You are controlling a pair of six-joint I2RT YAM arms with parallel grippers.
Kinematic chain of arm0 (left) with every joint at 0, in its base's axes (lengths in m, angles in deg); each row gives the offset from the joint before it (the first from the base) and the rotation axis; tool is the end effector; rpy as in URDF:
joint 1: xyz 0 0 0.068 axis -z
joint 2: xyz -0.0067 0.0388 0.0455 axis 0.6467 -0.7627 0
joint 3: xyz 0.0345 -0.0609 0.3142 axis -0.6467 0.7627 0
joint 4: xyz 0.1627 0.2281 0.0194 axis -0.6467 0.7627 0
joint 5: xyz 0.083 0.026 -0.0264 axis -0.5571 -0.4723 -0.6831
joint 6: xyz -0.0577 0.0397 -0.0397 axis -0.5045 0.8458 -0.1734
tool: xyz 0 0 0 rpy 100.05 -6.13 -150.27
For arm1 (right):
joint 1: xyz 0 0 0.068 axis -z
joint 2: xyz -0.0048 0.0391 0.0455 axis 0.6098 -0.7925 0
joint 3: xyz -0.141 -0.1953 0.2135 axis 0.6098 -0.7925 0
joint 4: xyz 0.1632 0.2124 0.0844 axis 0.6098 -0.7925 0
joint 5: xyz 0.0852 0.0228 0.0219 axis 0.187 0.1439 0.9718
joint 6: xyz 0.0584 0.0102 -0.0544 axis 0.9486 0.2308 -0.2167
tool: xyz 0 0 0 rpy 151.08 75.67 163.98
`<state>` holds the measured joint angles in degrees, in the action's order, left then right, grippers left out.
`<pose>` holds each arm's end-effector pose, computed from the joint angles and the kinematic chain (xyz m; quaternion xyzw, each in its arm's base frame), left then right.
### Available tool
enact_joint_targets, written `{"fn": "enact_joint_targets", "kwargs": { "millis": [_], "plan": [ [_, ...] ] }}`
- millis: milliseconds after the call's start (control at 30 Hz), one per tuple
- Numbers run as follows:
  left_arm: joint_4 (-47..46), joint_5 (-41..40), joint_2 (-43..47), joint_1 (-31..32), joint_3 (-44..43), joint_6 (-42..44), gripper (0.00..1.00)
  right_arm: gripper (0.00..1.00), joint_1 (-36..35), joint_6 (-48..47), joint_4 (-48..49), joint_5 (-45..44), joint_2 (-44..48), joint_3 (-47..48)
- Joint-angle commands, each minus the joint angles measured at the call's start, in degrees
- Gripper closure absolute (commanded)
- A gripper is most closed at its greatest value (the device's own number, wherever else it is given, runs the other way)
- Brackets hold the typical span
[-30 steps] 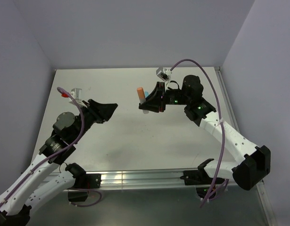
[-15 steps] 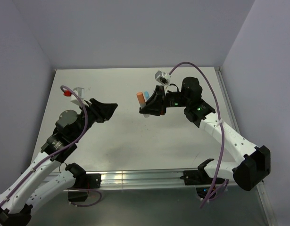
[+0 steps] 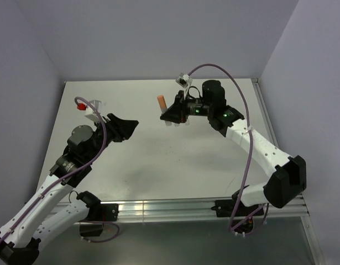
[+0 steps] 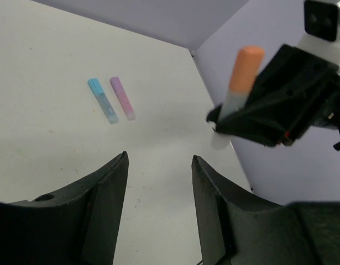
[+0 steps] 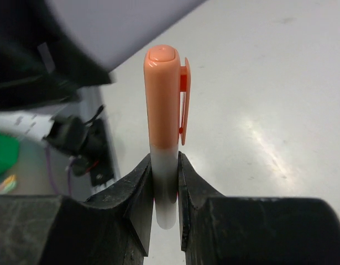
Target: Insert the pens into the pen caps
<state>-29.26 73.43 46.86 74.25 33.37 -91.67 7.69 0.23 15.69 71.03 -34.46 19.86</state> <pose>0.1550 -0.1001 0.3906 -0.0651 0.7294 -0.4024 0.5494 0.2693 0.2141 0.4103 -0.3565 0.6678 0.5021 0.4181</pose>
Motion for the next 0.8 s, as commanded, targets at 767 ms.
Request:
{"fn": "enact_joint_targets", "kwargs": {
  "millis": [767],
  "plan": [
    [2.58, 10.83, -6.97, -8.46, -2.91, 4.8, 0.45, 0.81, 18.02, 2.8, -32.83, -45.35, -44.23, 34.25]
  ]
}}
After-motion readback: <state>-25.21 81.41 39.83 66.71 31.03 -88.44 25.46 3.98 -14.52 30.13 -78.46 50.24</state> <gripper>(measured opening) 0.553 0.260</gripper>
